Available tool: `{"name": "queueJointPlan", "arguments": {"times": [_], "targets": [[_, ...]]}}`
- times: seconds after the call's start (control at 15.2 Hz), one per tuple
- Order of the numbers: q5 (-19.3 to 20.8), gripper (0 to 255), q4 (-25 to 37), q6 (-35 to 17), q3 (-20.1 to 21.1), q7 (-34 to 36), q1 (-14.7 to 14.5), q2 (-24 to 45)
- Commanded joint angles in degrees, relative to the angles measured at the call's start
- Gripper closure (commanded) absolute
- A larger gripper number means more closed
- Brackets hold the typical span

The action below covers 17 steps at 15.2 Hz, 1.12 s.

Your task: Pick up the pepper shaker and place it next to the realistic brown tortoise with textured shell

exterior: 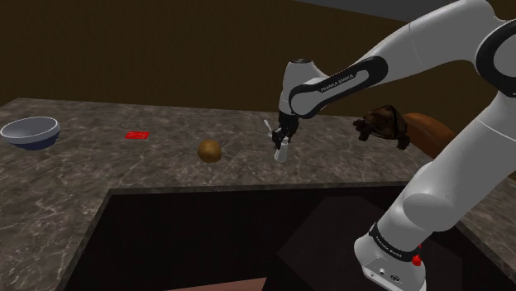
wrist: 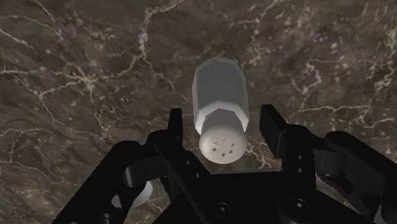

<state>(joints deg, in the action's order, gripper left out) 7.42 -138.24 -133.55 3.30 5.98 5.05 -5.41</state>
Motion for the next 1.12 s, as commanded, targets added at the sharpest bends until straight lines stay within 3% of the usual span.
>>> {"name": "queueJointPlan", "arguments": {"times": [0.0,0.53,1.06], "targets": [[0.0,255,0.0,0.0,0.0,0.0,0.0,0.0],[0.0,255,0.0,0.0,0.0,0.0,0.0,0.0],[-0.9,255,2.8,6.4,0.0,-1.1,-0.2,-3.6]]}}
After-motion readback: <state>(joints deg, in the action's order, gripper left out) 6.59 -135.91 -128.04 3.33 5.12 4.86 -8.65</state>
